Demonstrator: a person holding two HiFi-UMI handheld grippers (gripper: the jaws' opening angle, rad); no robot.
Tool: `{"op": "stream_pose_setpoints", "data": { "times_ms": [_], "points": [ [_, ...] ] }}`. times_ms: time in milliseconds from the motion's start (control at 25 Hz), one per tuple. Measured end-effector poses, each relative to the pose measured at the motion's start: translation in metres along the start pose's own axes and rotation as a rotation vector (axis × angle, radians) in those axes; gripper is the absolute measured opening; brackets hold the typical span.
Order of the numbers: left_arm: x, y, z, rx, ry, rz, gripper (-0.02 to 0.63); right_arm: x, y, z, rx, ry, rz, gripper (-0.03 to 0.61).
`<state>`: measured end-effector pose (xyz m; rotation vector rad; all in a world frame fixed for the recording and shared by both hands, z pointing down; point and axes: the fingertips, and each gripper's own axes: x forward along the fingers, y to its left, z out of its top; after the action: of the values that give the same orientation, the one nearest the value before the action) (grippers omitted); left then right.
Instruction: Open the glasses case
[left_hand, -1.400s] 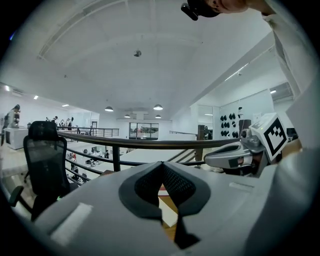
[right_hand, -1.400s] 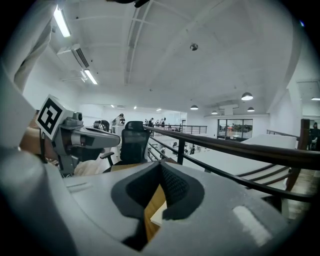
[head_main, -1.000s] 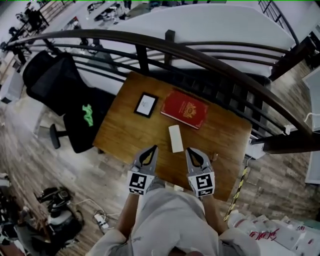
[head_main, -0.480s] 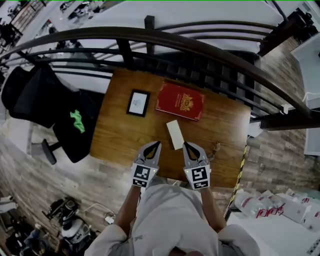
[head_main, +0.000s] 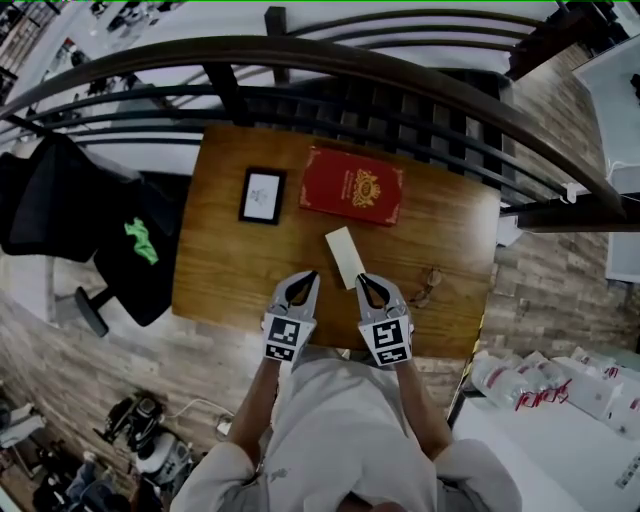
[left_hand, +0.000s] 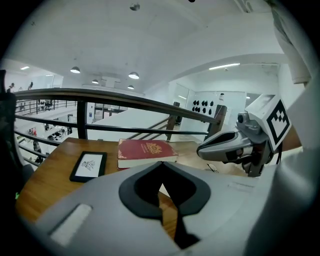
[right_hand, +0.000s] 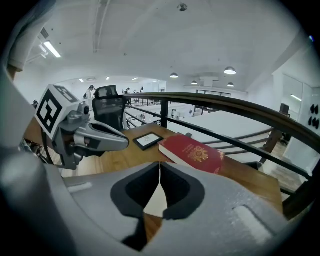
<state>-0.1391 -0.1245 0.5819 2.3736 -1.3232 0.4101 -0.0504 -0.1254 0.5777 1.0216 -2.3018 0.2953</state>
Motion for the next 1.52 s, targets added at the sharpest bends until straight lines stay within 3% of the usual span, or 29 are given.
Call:
{"op": "stream_pose_setpoints", "data": {
  "times_ms": [440, 880, 1520],
  "points": [
    [0.025, 0.013, -0.02, 0.005, 0.052, 0.05, 0.02, 0.03, -0.003, -0.026, -0.012, 0.062, 0.058, 0.023],
    [0.055, 0.021, -0.044, 0.02, 0.127, 0.013, 0.02, 0.053, -0.008, -0.042, 0.004, 0.122, 0.059, 0.064],
    [0.09, 0.025, -0.075, 0.023, 0.236, -0.05, 0.02, 0.08, 0.001, -0.069, -0.005, 0.246, 0.054, 0.219]
  ]
}}
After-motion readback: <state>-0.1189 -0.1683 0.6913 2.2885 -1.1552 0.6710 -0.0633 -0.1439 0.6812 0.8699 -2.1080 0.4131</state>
